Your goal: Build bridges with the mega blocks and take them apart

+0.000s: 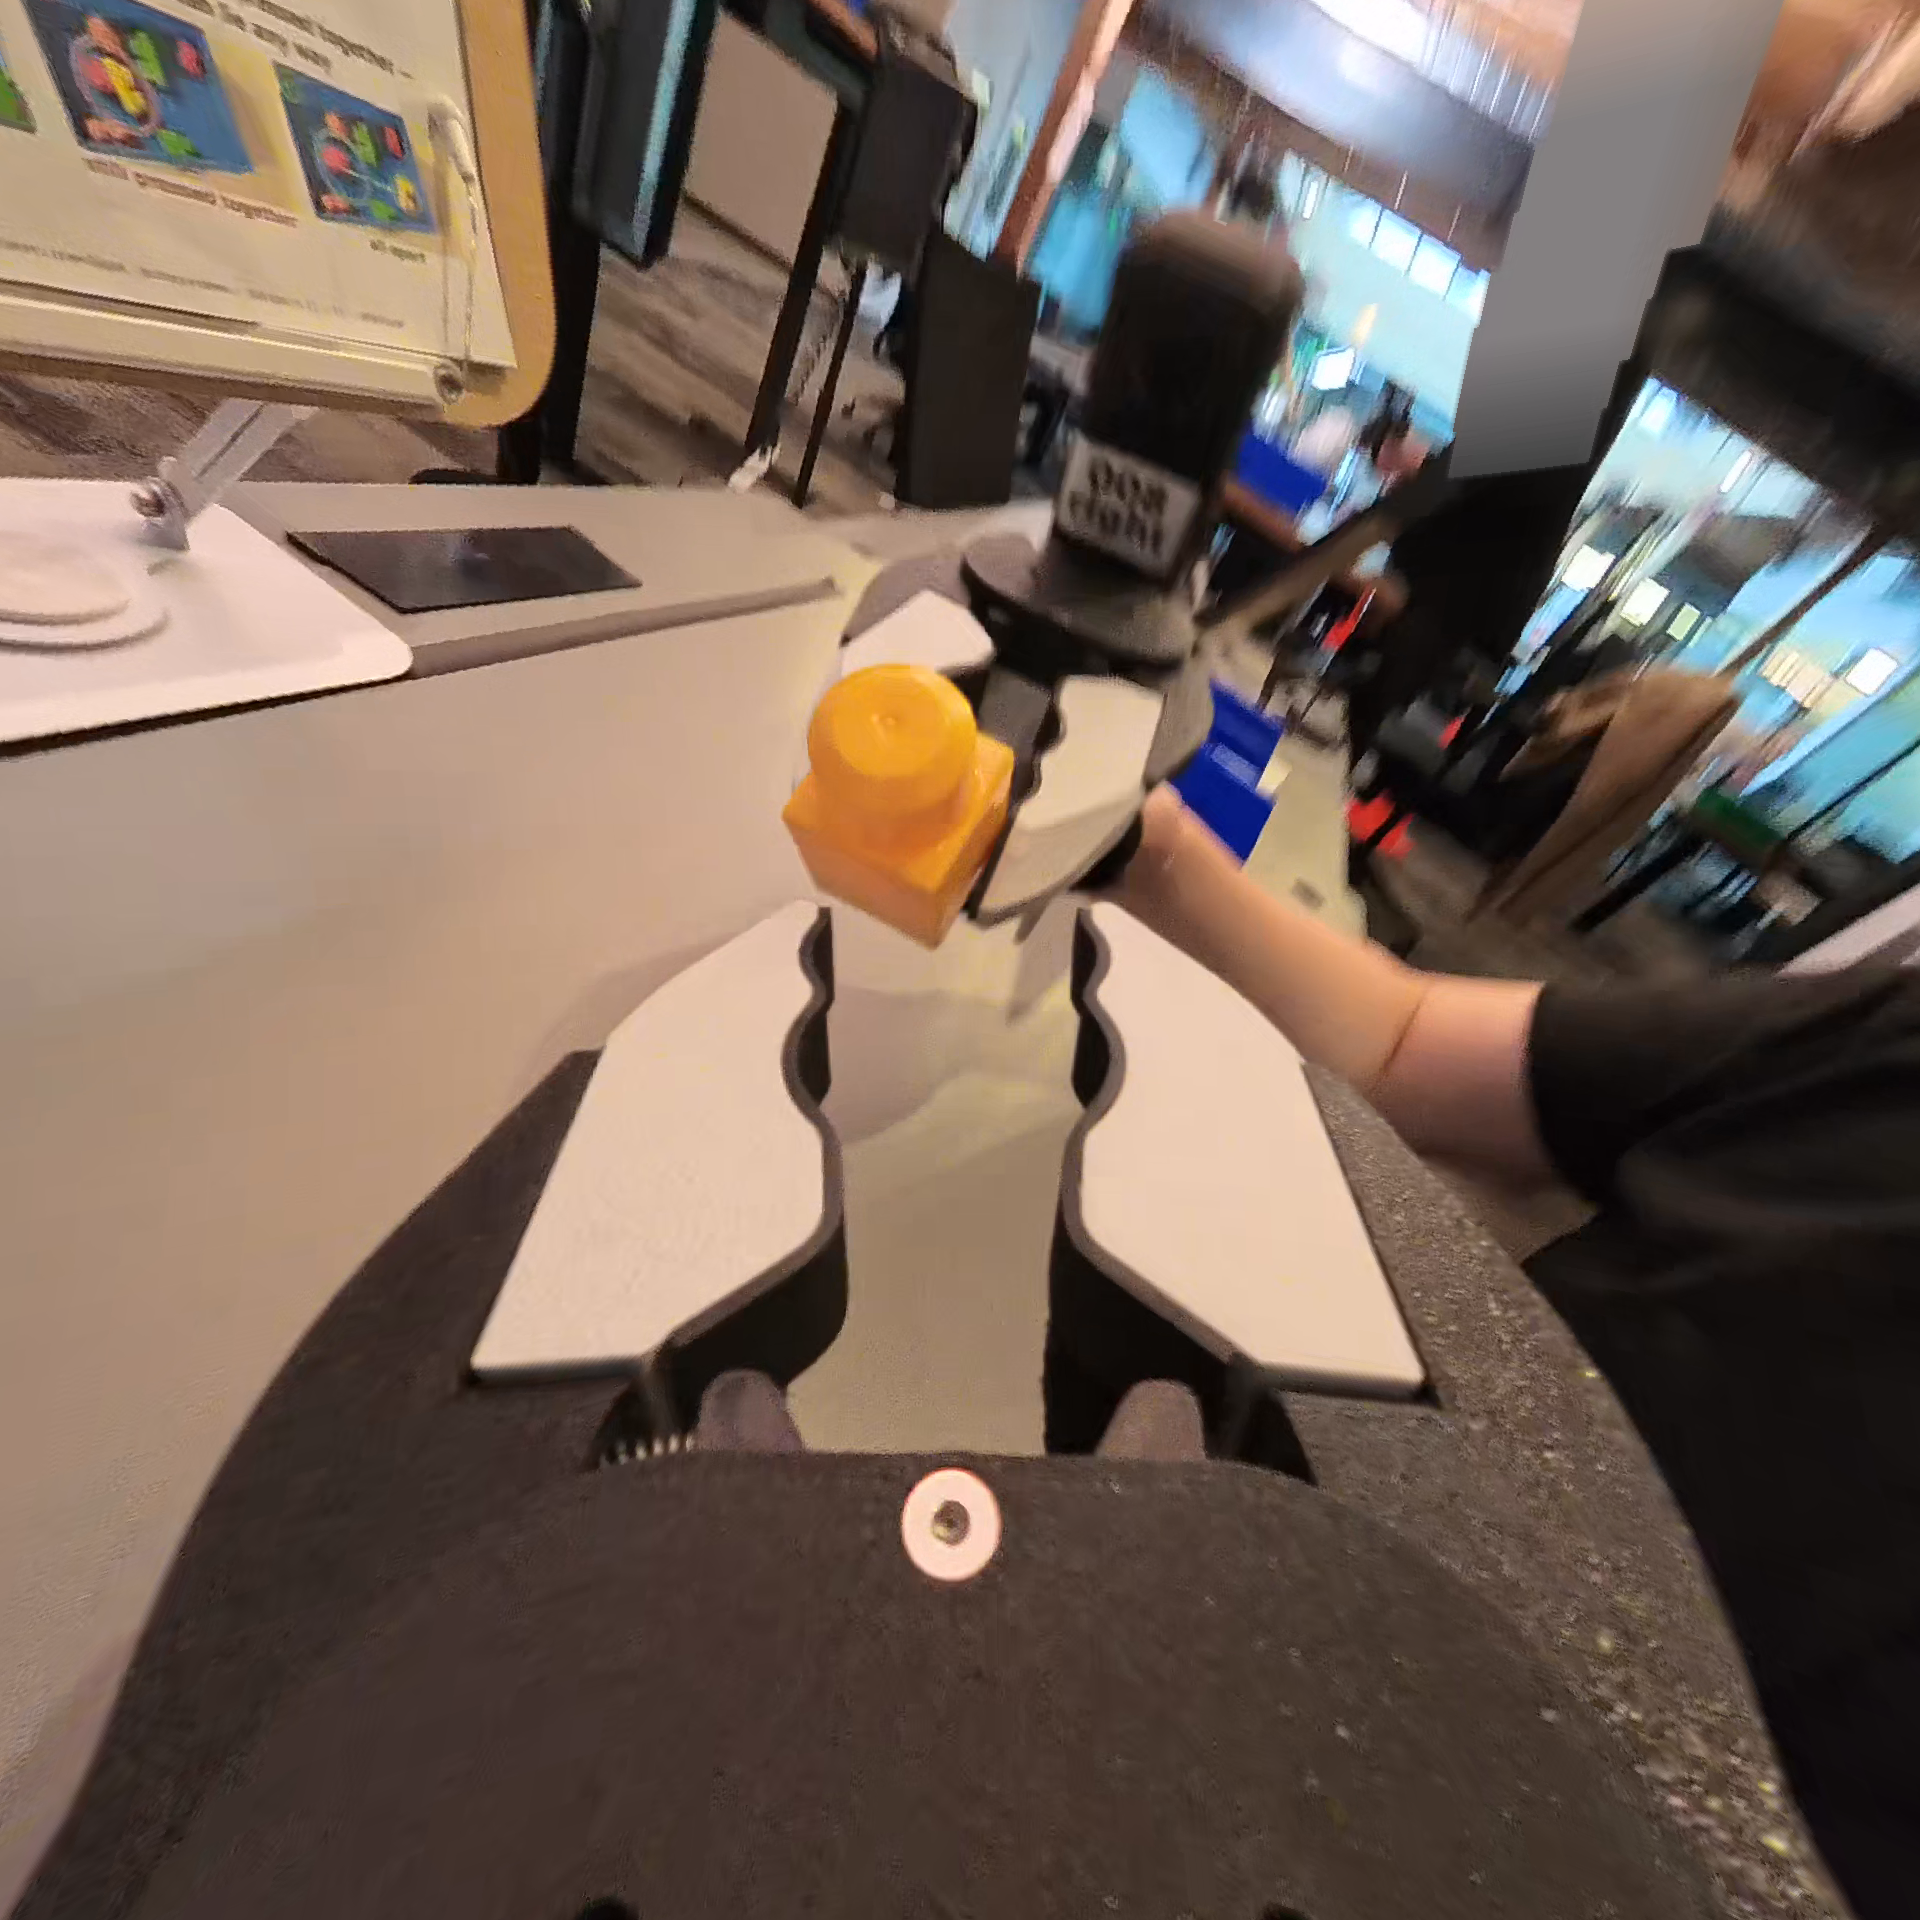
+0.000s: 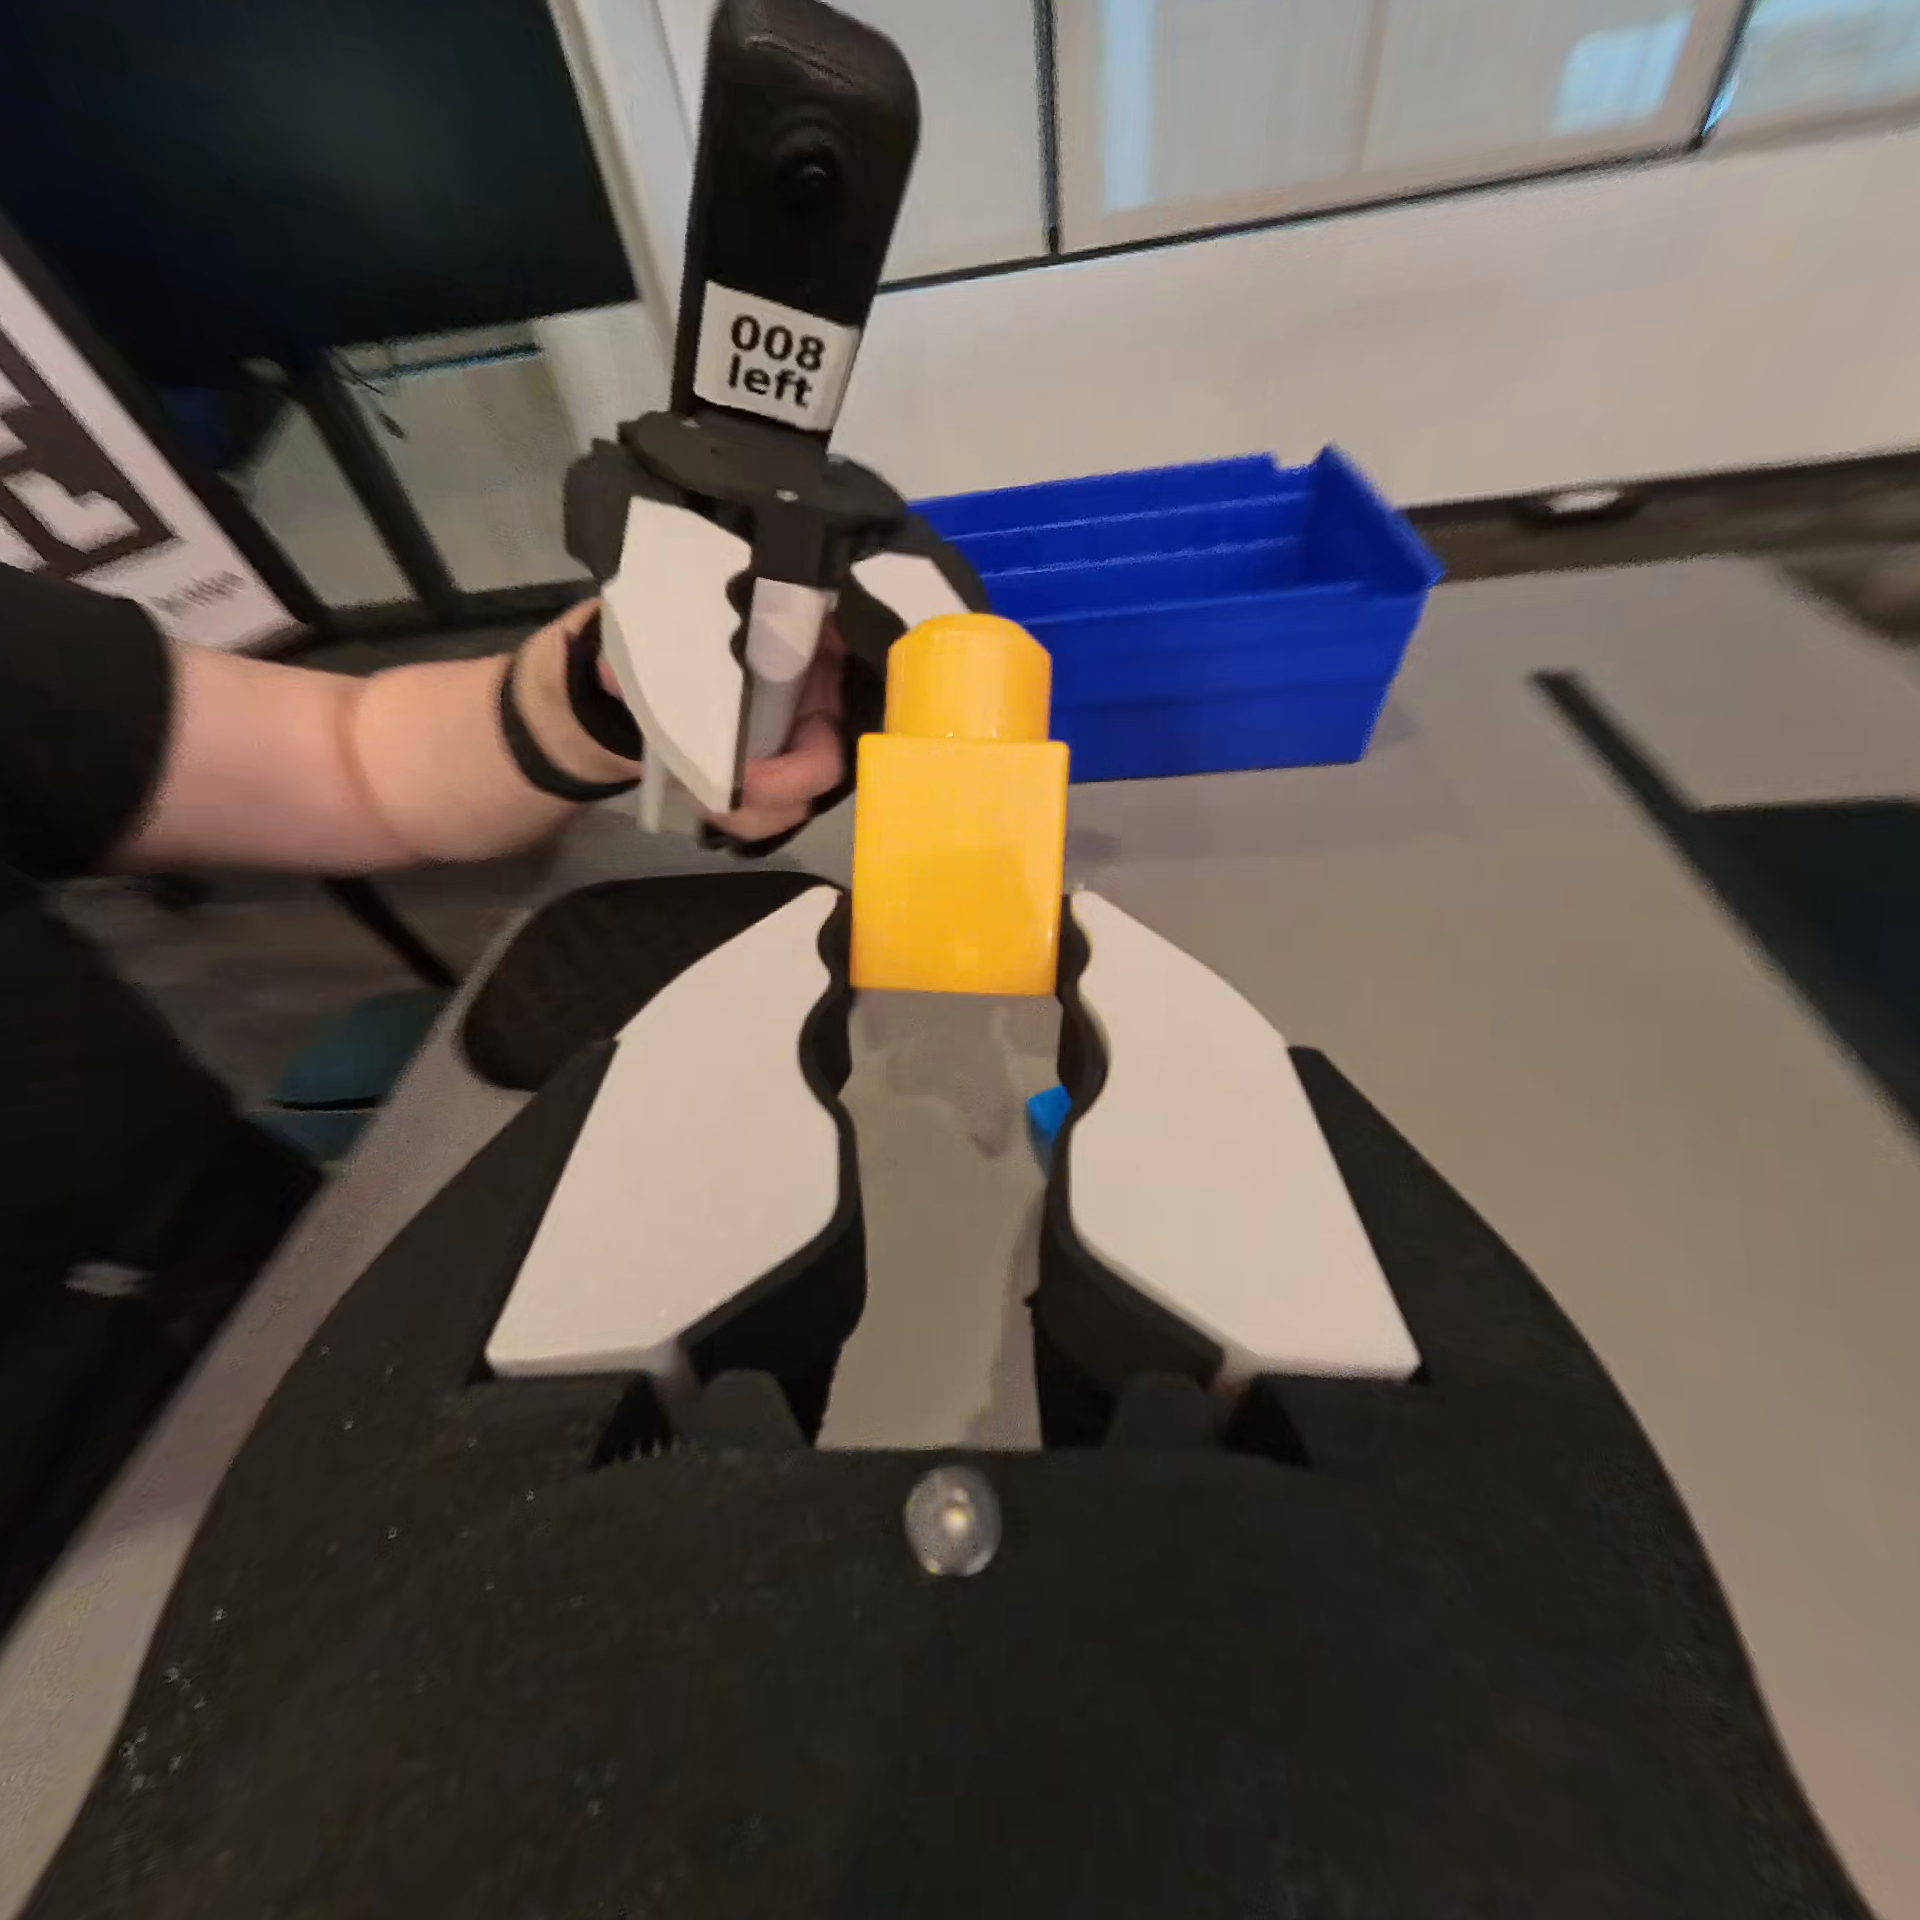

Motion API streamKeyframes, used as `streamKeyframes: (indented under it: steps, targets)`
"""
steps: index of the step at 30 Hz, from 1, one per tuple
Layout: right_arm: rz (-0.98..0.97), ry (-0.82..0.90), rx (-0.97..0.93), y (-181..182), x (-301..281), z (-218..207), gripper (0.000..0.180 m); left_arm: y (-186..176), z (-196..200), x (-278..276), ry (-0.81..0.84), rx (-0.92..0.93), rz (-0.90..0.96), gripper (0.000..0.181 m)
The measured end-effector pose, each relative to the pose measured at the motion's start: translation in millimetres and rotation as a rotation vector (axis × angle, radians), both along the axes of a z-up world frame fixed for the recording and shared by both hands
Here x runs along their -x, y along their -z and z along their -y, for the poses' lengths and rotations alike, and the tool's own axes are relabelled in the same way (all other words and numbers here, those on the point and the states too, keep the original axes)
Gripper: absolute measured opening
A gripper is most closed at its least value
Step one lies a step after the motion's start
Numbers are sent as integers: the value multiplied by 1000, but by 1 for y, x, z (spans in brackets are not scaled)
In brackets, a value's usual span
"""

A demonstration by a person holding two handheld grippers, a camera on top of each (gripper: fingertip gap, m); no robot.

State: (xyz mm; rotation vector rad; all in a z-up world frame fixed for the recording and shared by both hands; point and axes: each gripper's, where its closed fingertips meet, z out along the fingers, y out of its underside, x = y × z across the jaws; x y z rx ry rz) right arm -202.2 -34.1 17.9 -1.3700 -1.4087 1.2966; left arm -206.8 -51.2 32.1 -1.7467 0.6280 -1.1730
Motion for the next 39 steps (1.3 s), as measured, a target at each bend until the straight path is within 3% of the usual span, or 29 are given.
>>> streamKeyframes:
  steps: [4, 9, 13, 19, 22, 25, 29, 34, 39]
  targets:
    - [-7, 148, -269, -5, 6, -5, 36, -13, -7, 0, -89, 80, 170, 41]
    - [-9, 312, -471, -15, 8, -13, 36, -10, -19, -2, -250, 26, 127, 44]
    - [5, 444, -615, -17, 7, -21, 36, -16, -27, -10, -286, 27, 211, 43]
    - [7, 489, -613, -18, 8, -23, 36, -14, -35, -8, -285, 37, 255, 35]
    - [-4, 469, -626, -15, 8, -20, 47, -14, -37, 2, -236, 35, 189, 35]
    - [96, 382, -598, 1, 6, -21, 52, -4, -34, 19, -146, 108, -4, 35]
    - [137, 329, -440, 7, -6, -31, 56, 36, -8, 34, 31, 275, -446, 35]
    - [163, 402, -367, 3, -37, -61, 56, 90, 15, 41, 164, 304, -984, 35]
    - [191, 488, -351, -5, -77, -83, 56, 121, 18, 29, 281, 273, -1302, 35]
